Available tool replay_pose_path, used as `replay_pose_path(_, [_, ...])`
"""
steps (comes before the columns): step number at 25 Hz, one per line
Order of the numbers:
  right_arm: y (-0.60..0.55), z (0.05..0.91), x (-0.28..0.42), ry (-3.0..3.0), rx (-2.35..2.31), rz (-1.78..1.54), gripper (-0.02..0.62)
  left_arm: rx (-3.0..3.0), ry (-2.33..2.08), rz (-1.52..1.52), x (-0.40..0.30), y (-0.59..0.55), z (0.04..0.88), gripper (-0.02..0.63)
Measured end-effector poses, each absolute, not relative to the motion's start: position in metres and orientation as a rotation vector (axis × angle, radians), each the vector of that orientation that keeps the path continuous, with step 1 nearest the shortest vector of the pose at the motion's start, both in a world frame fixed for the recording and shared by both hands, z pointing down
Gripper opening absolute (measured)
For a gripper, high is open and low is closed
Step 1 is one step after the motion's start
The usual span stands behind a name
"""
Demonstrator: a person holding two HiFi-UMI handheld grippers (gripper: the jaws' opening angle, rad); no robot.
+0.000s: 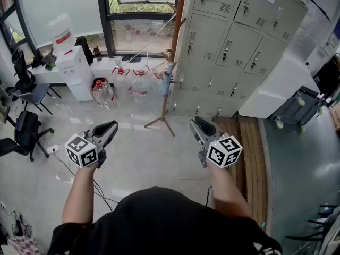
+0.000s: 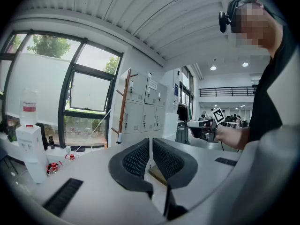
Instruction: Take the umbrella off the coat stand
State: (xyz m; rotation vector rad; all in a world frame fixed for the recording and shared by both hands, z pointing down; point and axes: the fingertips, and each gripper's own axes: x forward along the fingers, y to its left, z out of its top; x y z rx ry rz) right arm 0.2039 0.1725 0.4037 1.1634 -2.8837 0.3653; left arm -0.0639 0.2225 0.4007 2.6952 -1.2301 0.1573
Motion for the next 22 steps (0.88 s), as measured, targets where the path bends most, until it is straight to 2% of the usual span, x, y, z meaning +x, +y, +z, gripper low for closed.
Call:
replay_pose_path(13, [0.172,0.407,0.224,-2.9,1.128,0.413,0.106,2.735,-1.191,0.165,-0.022,0.222,0.392,0.029])
replay_pose_path(22, [0.174,0.412,0.218,-2.924,1.083,0.454,0.112,2.709,-1.205,0.141,-0.025,0.23,0.394,0.029])
